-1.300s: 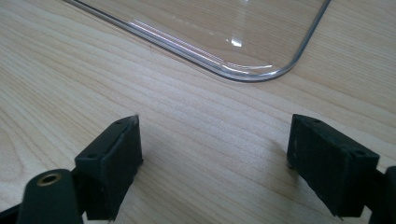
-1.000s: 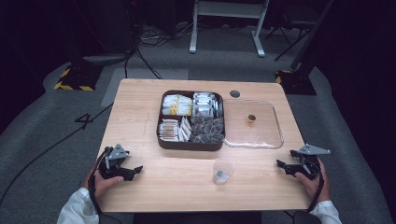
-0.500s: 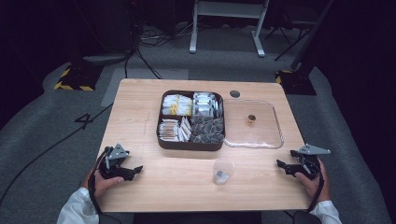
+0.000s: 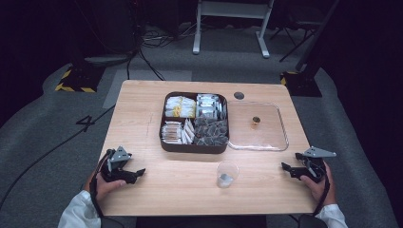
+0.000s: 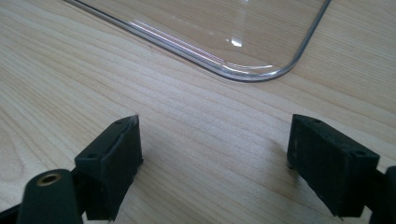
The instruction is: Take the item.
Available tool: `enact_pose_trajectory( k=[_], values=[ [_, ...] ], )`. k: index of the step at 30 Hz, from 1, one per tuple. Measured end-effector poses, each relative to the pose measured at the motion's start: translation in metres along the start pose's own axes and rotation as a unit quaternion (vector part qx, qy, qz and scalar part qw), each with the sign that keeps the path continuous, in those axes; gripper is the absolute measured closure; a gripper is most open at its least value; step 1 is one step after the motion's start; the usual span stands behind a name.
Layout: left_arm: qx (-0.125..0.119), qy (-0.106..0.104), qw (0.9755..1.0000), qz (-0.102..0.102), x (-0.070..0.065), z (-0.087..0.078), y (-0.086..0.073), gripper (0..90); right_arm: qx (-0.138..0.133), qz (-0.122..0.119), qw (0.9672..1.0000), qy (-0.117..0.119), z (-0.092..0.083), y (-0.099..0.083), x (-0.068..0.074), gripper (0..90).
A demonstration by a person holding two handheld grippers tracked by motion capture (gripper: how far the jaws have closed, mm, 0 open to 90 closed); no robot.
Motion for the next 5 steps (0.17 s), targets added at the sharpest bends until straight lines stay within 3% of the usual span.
enact_pose_trajectory(
  k=[5],
  values=[
    [0.000,0.002,1.0000,-0.002,0.0001,0.0002,0.0002,15.2,0.000,-0.001,1.0000,0.000,-0.0001,0.0000,0.0001,18.4]
  ],
)
Point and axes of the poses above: each handheld gripper's, and its own axes: z roughly forward along the jaws, y roughly out of its top, x roughly to its left, the point moved 5 cm from there along z, roughly forward along the jaws, and after that the axes turned 9 degrees about z, right-handed, at the moved point
